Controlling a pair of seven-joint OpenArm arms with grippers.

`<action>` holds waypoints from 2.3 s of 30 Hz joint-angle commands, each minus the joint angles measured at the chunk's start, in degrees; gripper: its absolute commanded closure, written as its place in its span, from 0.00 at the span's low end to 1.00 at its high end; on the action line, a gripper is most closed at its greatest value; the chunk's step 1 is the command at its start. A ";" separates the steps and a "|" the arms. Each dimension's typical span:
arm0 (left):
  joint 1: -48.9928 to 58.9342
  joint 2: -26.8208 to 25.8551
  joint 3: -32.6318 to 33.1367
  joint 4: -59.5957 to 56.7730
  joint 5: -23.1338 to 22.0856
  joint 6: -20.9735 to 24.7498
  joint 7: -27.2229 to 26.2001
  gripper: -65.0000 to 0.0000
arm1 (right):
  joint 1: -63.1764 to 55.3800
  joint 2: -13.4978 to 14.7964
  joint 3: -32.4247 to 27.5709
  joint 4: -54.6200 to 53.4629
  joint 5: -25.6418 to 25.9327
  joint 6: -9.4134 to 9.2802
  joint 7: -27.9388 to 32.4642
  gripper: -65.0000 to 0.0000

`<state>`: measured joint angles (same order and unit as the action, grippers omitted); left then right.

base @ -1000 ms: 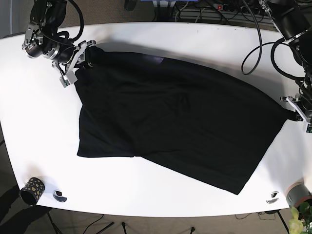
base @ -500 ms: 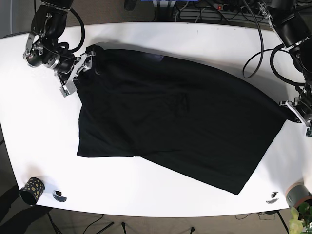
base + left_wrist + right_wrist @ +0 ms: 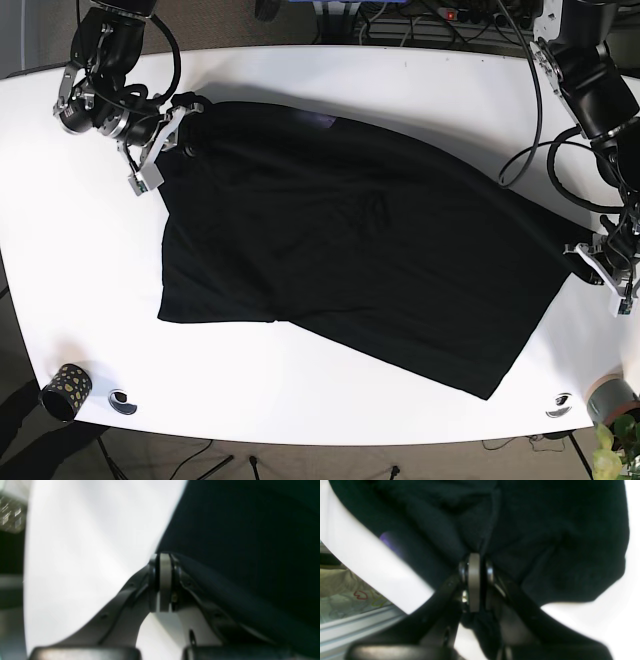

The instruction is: Fold the T-shirt properly

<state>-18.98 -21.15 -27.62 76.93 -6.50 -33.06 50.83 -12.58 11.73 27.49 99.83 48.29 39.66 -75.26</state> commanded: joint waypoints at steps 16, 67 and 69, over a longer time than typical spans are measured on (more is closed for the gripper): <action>-15.43 -1.31 8.93 -27.21 5.84 0.40 -16.41 1.00 | -5.49 0.01 2.62 3.07 0.98 0.34 0.76 1.00; -7.96 -9.14 13.07 -34.33 -5.67 0.05 -24.23 0.38 | -4.96 0.19 3.59 3.07 0.63 0.34 1.90 1.00; -7.96 -9.14 14.56 -34.33 -5.23 0.05 -24.23 0.38 | -4.96 0.10 3.59 3.07 0.63 0.34 1.90 1.00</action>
<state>-25.43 -28.80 -13.39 41.52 -11.20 -32.93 27.66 -17.89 11.11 30.74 101.86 47.88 39.66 -74.15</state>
